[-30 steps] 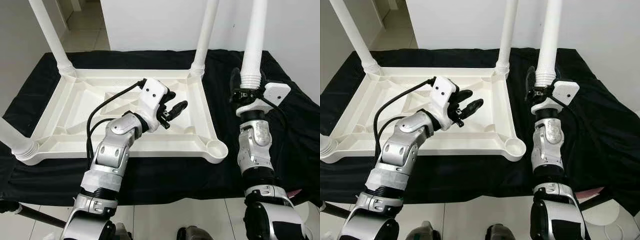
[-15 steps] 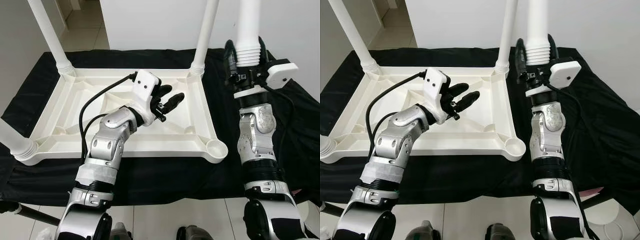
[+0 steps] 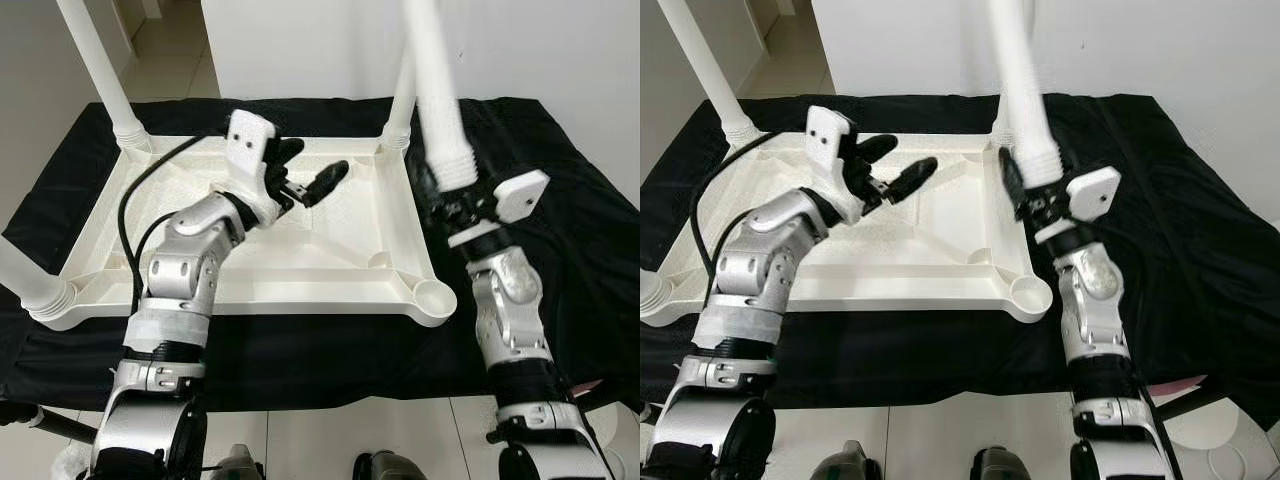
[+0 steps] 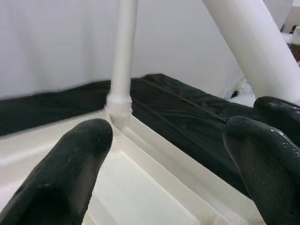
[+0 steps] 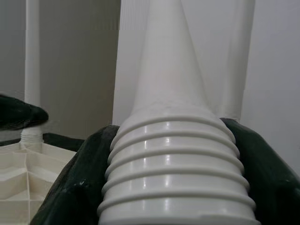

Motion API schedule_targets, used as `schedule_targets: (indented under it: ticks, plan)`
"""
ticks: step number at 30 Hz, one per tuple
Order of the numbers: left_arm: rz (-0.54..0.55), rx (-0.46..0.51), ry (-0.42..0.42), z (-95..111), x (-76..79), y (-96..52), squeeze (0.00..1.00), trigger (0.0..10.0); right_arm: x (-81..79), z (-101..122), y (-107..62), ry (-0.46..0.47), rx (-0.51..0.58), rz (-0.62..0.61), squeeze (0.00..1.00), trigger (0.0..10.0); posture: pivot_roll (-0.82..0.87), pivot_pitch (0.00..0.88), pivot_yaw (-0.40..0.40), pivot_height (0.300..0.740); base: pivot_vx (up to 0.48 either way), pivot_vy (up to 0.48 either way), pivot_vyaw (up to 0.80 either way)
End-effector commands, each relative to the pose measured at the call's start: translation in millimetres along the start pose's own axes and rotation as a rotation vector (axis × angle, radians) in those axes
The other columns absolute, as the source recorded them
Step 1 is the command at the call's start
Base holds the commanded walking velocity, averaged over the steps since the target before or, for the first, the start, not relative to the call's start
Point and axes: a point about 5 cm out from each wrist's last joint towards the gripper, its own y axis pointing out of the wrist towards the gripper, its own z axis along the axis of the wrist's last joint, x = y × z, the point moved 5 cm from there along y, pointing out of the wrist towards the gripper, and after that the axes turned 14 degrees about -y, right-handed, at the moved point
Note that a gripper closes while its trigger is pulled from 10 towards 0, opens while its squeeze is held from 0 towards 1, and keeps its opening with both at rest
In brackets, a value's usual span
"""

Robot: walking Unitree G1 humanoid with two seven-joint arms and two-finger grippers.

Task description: Building children table

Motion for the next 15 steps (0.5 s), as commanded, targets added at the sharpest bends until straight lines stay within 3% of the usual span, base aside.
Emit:
schedule_targets:
  ticks: [1,4,6,8,9,11,15]
  plan:
    - [0.0,-0.035,-0.051,-5.9,-0.1,2.0,0.0,10.0,-1.7,6.0,1.1,0.008,0.025,0.011,0.0,10.0,0.04,0.0,0.019,0.74,0.0,0.0,0.0]
    - [-0.009,-0.128,-0.13,-20.0,3.4,4.9,0.0,10.0,-7.7,4.4,-1.2,0.018,0.013,0.03,0.0,10.0,0.04,0.0,0.014,0.74,0.0,0.0,0.0]
    - [-0.009,-0.128,-0.13,-20.0,3.4,4.9,0.0,10.0,-7.7,4.4,-1.2,0.018,0.013,0.03,0.0,10.0,0.04,0.0,0.014,0.74,0.0,0.0,0.0]
    - [-0.046,-0.176,-0.25,-26.1,10.5,7.9,0.0,10.0,-15.9,3.0,-3.1,0.026,0.003,0.056,0.0,10.0,0.04,0.0,0.014,0.74,0.0,0.0,0.0]
    - [-0.046,-0.176,-0.25,-26.1,10.5,7.9,0.0,10.0,-15.9,3.0,-3.1,0.026,0.003,0.056,0.0,10.0,0.04,0.0,0.014,0.74,0.0,0.0,0.0]
    - [-0.067,-0.165,-0.353,-22.5,13.5,12.9,0.0,10.0,-22.9,3.0,-2.2,0.034,0.0,0.078,0.0,10.0,0.04,0.0,0.013,0.74,0.0,0.0,0.0]
    - [-0.067,-0.156,-0.39,-20.0,13.4,15.3,0.0,10.0,-25.3,3.3,-1.2,0.037,0.0,0.087,0.0,10.0,0.04,0.0,0.014,0.74,0.0,0.0,0.0]
